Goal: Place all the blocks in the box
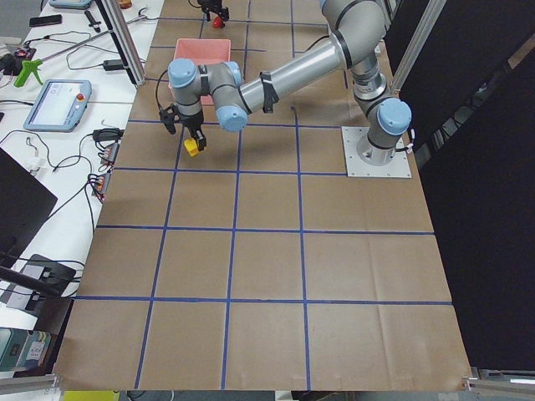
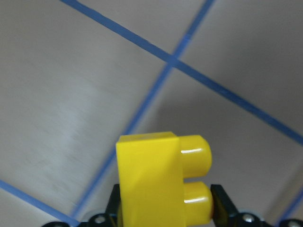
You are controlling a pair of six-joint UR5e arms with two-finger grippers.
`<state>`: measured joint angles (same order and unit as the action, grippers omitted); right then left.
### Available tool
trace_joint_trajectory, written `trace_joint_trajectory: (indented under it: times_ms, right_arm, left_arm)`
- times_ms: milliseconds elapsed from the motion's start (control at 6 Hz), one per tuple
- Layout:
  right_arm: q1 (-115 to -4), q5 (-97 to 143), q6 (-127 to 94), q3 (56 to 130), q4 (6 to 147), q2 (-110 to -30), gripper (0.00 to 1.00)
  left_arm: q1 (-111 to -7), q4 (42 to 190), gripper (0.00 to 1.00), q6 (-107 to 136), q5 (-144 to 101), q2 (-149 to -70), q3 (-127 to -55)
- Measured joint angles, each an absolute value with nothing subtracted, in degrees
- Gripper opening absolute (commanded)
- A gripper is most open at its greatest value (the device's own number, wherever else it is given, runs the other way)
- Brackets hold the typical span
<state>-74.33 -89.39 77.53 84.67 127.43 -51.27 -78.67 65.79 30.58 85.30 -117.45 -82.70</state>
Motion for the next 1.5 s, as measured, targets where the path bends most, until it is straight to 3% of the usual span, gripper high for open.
trace_joint_trajectory:
  times_ms: [333, 833, 1333, 1500]
  right_arm:
    - [-74.35, -91.44, 77.46, 84.34, 127.31, -51.36, 0.29]
    - [-74.35, -91.60, 77.32, 82.82, 126.96, -51.67, 0.18]
    - [-74.86, -91.15, 64.51, 68.96, 111.56, -52.77, 0.18]
    - [-75.45, -90.16, 54.57, 64.12, 104.02, -53.29, 0.18]
  left_arm:
    - [-88.49, 65.41, 0.00, 60.54, 77.63, -118.26, -78.97]
    - [-99.27, 61.27, 0.02, 87.20, 76.74, -130.63, -65.61]
    - [-102.94, 59.06, 0.95, 95.82, 77.08, -135.30, -61.18]
    - [-103.12, 54.96, 0.96, 95.72, 77.23, -134.94, -63.07]
